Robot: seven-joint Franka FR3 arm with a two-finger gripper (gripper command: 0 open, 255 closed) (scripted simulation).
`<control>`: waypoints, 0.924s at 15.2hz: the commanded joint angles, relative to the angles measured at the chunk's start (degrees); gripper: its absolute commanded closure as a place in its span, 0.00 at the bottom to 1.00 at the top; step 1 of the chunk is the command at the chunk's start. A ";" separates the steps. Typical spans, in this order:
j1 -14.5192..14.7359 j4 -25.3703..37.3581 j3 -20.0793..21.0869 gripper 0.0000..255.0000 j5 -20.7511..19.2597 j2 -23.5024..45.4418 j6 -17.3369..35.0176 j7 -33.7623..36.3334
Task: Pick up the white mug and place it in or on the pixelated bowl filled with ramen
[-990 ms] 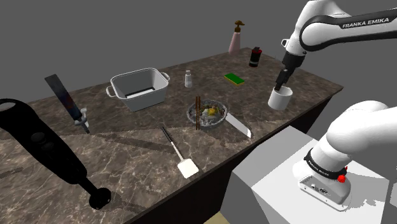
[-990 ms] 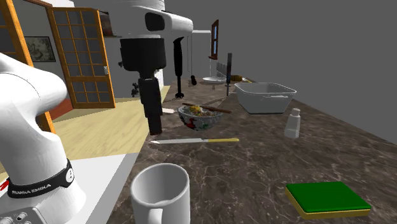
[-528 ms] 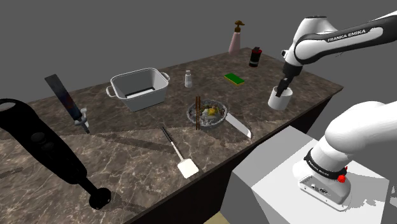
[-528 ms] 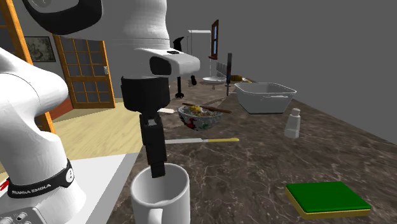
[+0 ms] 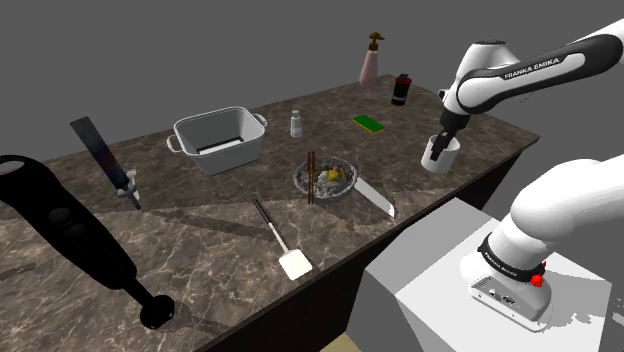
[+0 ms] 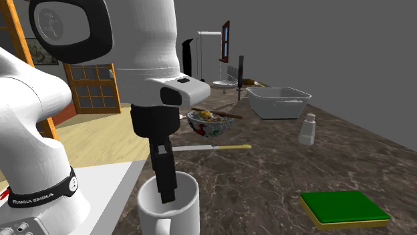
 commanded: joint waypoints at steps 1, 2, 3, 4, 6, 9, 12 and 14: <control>0.00 -0.12 -0.04 0.00 -0.03 0.14 0.28 0.00; 0.00 -0.12 -0.04 0.00 -0.03 0.14 0.28 0.00; 0.00 -0.12 -0.04 0.00 -0.03 0.14 0.28 0.00; 0.00 -0.12 -0.04 0.00 -0.03 0.14 0.28 0.00; 0.00 -0.11 -0.04 1.00 -0.03 0.13 0.26 0.00; 0.00 -0.11 -0.04 1.00 -0.03 0.13 0.26 0.00; 0.00 -0.12 -0.04 1.00 -0.03 0.12 0.26 0.00; 0.00 -0.12 -0.03 1.00 -0.02 0.12 0.26 0.01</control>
